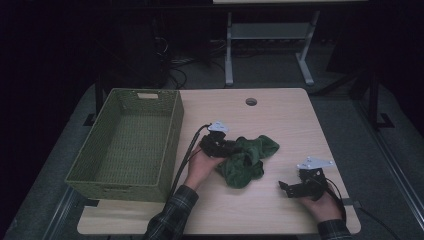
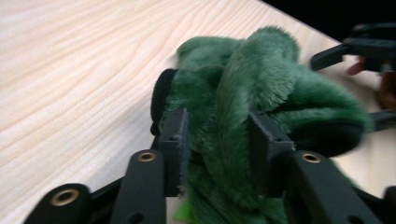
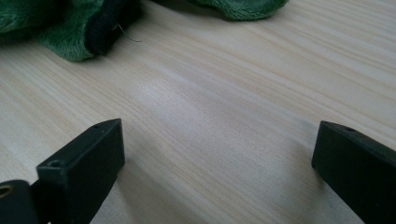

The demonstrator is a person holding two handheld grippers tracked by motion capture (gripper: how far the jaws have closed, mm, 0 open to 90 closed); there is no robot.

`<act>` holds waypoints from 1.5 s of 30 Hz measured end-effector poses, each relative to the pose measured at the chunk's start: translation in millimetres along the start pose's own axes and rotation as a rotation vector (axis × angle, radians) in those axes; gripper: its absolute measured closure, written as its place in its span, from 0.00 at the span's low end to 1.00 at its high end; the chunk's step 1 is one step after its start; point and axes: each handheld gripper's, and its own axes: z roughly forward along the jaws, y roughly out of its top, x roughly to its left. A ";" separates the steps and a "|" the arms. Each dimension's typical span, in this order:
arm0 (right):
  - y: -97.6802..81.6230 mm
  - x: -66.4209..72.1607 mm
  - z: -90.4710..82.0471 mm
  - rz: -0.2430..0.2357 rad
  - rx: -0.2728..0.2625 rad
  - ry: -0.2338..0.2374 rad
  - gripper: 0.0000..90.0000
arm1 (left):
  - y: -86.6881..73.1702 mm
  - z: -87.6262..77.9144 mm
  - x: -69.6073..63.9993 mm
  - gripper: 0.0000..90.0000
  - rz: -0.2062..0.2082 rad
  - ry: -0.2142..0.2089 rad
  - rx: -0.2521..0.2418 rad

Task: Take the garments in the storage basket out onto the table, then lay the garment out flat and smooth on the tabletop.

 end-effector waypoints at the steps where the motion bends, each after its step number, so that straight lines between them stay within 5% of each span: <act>1: 0.0 0.0 0.0 0.000 0.000 0.000 0.02 | 1.9 -9.1 -5.2 0.63 0.005 -0.001 -0.004; 5: 0.0 -0.2 0.1 -0.003 -0.002 -0.002 0.02 | 4.0 -26.1 -19.4 0.59 0.044 -0.020 -0.021; 12: 0.0 -0.3 0.1 -0.004 -0.002 -0.001 0.02 | -3.9 -40.7 -43.0 0.59 0.044 -0.089 -0.049; 23: 1.3 0.3 -1.2 0.003 0.004 -0.015 0.06 | -22.7 -27.4 -68.7 0.54 0.069 -0.110 -0.013; 30: 7.7 7.0 -9.5 0.000 -0.047 0.059 0.16 | -23.2 -22.0 -87.2 0.54 0.093 -0.117 -0.016; 39: 17.7 19.4 -1.5 -0.018 -0.043 0.147 0.22 | -35.9 0.6 -81.1 0.54 0.120 -0.072 0.053; 45: 30.6 30.5 12.3 -0.046 -0.048 0.218 0.35 | -45.6 9.4 -69.4 0.54 0.123 -0.039 0.076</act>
